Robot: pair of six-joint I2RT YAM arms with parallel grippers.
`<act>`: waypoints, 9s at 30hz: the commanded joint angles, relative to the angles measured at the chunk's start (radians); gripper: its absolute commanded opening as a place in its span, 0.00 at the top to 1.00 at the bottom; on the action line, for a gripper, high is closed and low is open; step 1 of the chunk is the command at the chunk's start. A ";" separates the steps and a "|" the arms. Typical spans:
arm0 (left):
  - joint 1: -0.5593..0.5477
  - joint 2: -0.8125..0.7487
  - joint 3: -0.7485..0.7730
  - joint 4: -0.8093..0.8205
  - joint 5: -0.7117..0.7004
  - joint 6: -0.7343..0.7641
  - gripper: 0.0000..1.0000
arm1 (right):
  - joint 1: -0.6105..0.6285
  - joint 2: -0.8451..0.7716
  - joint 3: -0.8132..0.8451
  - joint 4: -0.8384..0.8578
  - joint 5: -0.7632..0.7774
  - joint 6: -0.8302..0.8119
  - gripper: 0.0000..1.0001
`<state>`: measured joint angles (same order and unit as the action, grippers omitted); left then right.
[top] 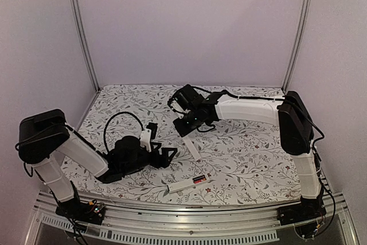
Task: Load the batteries into the remote control
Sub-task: Pass from the right arm to the left, then pass from the left arm to the right, then pass from the right arm to the left
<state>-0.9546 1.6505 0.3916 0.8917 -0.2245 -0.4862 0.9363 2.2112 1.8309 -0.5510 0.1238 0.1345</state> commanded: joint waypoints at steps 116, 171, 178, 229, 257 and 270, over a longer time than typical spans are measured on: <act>-0.259 -0.515 0.139 -0.105 0.316 0.368 1.00 | 0.105 -0.994 -0.794 0.543 -0.708 -0.317 0.41; -0.297 -0.562 0.147 -0.135 0.235 0.404 1.00 | 0.184 -0.880 -0.761 0.508 -0.549 -0.343 0.89; -0.297 -0.557 0.141 -0.119 0.238 0.396 1.00 | 0.184 -0.881 -0.758 0.501 -0.548 -0.342 0.98; -0.305 -0.302 0.458 -0.162 -0.363 0.225 0.47 | 0.242 -0.846 -0.809 0.710 -0.039 -0.211 1.00; -0.308 -0.344 0.391 -0.064 -0.273 0.281 0.79 | 0.242 -0.862 -0.808 0.682 -0.058 -0.229 0.78; -0.308 -0.547 0.315 -0.201 0.198 0.610 0.82 | 0.241 -1.082 -0.819 0.496 -0.427 -0.372 0.01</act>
<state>-1.2583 1.1446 0.7048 0.7860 -0.2813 -0.0193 1.1717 1.1946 1.0214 0.0147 -0.1417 -0.1646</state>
